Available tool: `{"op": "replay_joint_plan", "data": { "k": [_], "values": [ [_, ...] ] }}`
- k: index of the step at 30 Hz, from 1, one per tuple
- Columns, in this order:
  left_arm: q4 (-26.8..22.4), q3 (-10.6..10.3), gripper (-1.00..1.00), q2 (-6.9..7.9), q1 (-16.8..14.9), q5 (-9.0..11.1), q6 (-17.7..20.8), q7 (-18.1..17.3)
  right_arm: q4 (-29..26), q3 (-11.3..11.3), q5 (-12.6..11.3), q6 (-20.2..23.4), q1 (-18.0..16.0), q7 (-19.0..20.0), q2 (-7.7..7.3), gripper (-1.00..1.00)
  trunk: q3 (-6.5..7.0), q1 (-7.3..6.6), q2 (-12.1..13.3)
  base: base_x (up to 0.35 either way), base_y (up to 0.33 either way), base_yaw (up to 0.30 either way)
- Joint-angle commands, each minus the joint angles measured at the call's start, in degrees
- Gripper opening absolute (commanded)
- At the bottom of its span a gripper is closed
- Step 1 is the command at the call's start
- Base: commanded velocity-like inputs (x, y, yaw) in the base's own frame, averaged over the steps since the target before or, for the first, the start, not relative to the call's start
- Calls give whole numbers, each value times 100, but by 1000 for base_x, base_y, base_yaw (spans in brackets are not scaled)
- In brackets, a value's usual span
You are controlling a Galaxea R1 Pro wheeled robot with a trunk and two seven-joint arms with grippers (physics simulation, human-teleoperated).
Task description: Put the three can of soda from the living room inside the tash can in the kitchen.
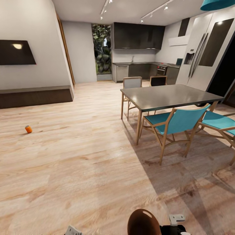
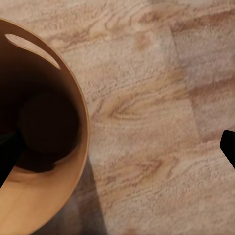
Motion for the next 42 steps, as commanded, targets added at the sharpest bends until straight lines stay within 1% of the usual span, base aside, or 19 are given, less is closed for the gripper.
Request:
{"op": "replay_joint_plan", "data": {
  "k": [1,6,15,22,23,26,27,34,42],
  "values": [
    [0,0,100,0,0,1,0,0,-2,0,0,0,0,0,0,100,-28,23,-42,0,0,0],
    [0,0,100,0,-1,0,0,-1,-6,0,0,0,-16,0,-3,100,-164,132,-242,0,0,0],
    [-4,0,100,0,-5,1,0,-1,-7,0,0,0,-202,0,0,100,-410,330,-603,0,0,0],
    [-60,0,100,0,-1,6,0,-10,-7,2,0,0,-256,0,4,100,-601,484,-884,0,0,0],
    [-105,0,100,0,-1,7,0,-20,-7,69,0,0,-270,0,7,100,-628,506,-924,0,0,0],
    [-183,0,100,0,-1,8,4,-29,-7,179,0,0,-277,0,8,100,-710,572,-1044,0,0,0],
    [-220,0,100,8,1,8,7,-91,-7,239,0,0,-280,0,8,100,-737,594,-1084,0,0,0],
    [-300,5,100,83,-3,8,16,-332,-7,277,0,0,-282,0,9,100,-928,747,-1365,0,0,0],
    [-321,3,100,96,-2,8,18,-367,-7,281,0,0,-282,0,9,100,-1146,923,-1686,0,0,0]
  ]
}}
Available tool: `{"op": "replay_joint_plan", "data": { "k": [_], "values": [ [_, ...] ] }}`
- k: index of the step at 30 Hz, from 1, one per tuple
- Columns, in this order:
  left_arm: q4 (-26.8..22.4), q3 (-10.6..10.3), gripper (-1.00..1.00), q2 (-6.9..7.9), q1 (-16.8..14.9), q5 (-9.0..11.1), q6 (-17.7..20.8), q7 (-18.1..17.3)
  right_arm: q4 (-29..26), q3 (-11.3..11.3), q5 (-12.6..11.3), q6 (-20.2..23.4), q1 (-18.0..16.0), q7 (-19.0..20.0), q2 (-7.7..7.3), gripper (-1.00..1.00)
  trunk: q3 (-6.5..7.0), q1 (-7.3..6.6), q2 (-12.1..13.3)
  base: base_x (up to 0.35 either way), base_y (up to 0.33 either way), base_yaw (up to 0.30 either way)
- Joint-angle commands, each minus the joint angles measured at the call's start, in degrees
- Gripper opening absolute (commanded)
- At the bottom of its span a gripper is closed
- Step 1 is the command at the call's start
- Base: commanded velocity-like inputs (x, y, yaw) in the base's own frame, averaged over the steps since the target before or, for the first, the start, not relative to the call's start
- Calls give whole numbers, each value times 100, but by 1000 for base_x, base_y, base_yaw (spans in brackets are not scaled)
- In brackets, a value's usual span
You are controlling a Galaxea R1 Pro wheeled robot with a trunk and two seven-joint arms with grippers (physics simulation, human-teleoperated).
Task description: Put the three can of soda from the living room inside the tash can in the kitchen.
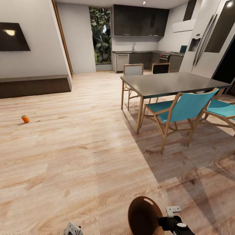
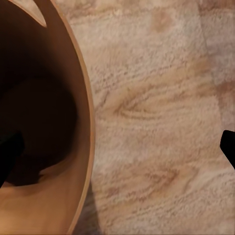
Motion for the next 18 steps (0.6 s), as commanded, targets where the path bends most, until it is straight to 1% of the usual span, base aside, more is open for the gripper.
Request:
{"op": "replay_joint_plan", "data": {
  "k": [1,2,8,14,18],
  "values": [
    [-2,1,100,0,0,1,0,-1,0,0,0,0,0,0,0,100,-28,23,-42,0,0,0],
    [-2,2,100,1,0,1,0,-2,0,0,0,0,0,0,0,100,-55,45,-82,0,0,0],
    [-4,4,100,1,1,1,0,-3,0,0,0,-3,0,0,0,100,-106,45,-82,0,0,0],
    [-4,6,100,1,-2,1,0,-3,0,0,0,-8,0,0,0,100,-123,45,-82,2,0,0],
    [-15,6,100,5,-3,1,0,-3,0,0,0,-9,0,0,0,100,-125,45,-82,98,0,0]
  ]
}}
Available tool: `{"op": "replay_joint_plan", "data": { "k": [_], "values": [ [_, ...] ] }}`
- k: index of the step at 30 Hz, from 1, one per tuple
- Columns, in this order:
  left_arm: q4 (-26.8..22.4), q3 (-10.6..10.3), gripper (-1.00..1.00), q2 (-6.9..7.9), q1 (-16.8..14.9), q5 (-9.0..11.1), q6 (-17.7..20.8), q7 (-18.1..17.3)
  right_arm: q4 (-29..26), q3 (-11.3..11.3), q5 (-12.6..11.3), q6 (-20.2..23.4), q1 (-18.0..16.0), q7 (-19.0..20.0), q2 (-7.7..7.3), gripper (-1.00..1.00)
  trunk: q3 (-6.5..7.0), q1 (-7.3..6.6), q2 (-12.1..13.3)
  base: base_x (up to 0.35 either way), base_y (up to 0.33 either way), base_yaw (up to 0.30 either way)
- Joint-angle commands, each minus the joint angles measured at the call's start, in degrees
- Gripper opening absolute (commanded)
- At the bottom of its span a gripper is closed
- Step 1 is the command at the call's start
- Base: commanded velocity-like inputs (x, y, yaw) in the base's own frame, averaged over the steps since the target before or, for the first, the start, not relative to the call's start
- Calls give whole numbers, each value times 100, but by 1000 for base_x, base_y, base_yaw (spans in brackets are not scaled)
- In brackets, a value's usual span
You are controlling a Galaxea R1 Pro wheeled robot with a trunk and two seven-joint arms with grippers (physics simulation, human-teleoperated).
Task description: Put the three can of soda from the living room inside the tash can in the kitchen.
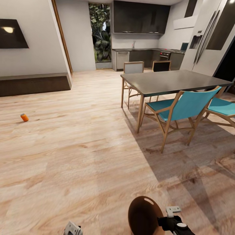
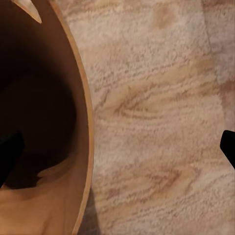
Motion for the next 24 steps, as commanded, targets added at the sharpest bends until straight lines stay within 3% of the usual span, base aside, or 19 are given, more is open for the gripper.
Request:
{"op": "replay_joint_plan", "data": {
  "k": [1,12,17,24],
  "values": [
    [-9,1,100,0,0,0,0,0,0,0,0,0,0,0,0,100,0,0,0,75,0,0],
    [-24,0,100,0,4,0,0,0,0,0,0,0,0,0,0,100,-1,0,0,17,0,0],
    [-24,0,100,0,4,0,0,-1,0,0,0,0,0,0,0,100,-100,110,-201,1,0,0],
    [-24,0,100,-1,5,0,0,0,0,0,0,0,0,0,0,100,-144,110,-201,0,0,0]
  ]
}}
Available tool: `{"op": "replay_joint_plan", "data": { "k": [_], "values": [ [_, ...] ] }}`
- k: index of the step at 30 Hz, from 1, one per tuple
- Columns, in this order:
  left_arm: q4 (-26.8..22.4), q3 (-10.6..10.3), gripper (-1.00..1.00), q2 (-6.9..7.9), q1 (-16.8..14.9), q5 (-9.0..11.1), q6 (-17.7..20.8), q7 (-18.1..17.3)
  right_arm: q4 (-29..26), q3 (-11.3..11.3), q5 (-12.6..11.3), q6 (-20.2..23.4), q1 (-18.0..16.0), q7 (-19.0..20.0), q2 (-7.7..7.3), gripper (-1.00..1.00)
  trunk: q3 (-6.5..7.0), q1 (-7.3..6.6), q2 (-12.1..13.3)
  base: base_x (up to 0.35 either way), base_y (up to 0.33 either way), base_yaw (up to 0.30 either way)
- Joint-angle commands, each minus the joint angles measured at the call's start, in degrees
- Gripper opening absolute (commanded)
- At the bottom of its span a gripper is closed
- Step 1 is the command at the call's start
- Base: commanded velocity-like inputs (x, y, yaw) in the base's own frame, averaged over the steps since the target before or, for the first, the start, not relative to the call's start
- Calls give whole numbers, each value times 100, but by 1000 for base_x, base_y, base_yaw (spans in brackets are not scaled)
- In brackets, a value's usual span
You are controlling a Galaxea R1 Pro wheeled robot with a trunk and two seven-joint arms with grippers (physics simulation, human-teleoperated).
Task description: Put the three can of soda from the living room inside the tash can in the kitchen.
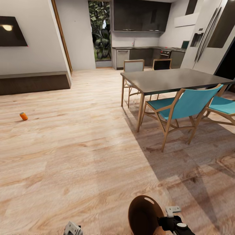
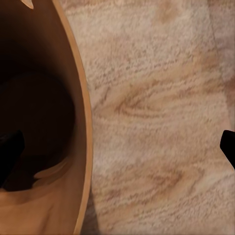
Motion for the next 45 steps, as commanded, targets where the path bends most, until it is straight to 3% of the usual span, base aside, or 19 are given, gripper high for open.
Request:
{"op": "replay_joint_plan", "data": {
  "k": [1,10,11,12,15,38,39,45],
  "values": [
    [0,0,100,-1,0,0,0,0,0,0,0,0,0,0,0,100,-9,0,0,0,0,0],
    [0,0,100,3,-1,0,0,0,0,0,0,0,0,0,0,100,-49,0,0,0,0,0],
    [0,0,100,2,-2,0,0,0,0,0,0,-7,0,0,0,-100,-49,0,0,0,0,0],
    [0,0,100,4,-5,0,0,0,0,0,0,-247,0,0,0,-100,-49,0,0,0,0,0],
    [0,0,100,2,-1,0,0,0,0,0,0,-305,0,0,0,-100,-49,0,0,0,0,0],
    [0,0,100,0,0,0,0,0,0,0,0,-325,0,0,0,-100,-49,0,0,0,0,0],
    [-190,6,100,2,1,0,15,-7,-327,0,0,-299,1,22,0,-100,-49,0,0,0,0,0],
    [-360,8,100,2,-1,0,29,-8,-670,5,0,-152,7,38,-7,-100,-49,0,0,0,0,0]
  ]
}}
